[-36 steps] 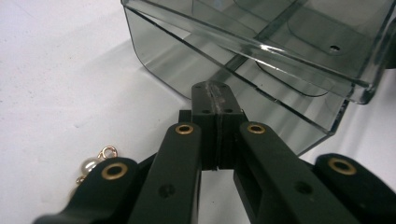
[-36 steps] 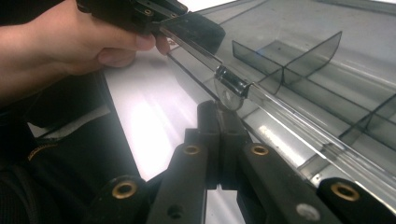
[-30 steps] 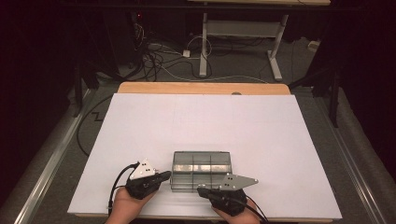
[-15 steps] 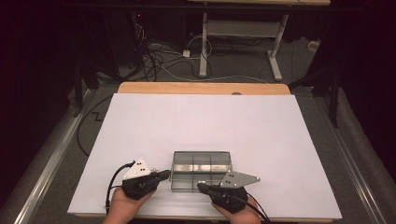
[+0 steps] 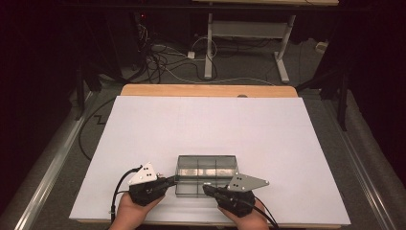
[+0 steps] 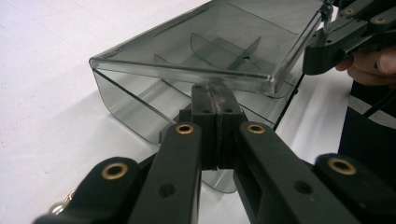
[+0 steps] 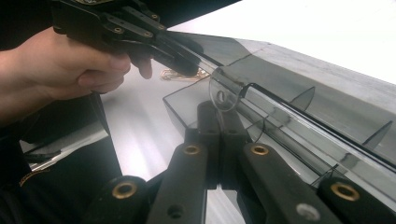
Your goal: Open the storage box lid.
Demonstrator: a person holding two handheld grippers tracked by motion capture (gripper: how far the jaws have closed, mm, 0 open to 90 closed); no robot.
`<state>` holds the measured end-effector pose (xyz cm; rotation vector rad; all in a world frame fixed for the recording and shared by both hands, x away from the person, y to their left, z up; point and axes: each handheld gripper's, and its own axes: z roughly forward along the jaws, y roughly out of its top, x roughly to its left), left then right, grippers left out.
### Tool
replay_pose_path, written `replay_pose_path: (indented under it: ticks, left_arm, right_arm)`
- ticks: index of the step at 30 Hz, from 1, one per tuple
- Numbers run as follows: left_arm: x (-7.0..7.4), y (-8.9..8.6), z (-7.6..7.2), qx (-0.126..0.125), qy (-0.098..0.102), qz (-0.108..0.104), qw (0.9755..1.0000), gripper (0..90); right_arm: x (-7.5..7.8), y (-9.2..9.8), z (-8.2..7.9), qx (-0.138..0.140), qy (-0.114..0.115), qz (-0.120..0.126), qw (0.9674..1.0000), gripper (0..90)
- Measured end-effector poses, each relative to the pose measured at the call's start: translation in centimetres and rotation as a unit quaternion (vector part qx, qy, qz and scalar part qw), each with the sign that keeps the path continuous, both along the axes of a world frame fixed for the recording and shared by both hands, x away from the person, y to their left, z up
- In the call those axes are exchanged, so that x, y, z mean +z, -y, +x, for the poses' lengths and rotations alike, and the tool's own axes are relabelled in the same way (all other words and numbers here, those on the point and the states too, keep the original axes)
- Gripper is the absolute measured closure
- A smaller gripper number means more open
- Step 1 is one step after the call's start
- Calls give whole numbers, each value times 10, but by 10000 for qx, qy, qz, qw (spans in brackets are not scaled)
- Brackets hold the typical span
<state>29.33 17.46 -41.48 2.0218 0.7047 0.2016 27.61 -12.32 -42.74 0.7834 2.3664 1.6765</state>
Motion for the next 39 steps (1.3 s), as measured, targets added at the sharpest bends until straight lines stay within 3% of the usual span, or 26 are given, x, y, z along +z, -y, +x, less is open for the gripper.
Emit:
replay_pose_path:
  ticks: [16,25,39]
  left_arm:
    - [-1,2,5,-19,-13,-24,10000,875]
    - [2,0,10,10,56,-45,10000,876]
    - [3,-1,16,56,107,-47,9999,875]
  right_arm:
    - [-6,6,-3,-74,-38,-99,9999,900]
    - [-5,27,-6,-452,29,-116,9989,900]
    - [-7,61,-5,-1145,43,-155,9933,900]
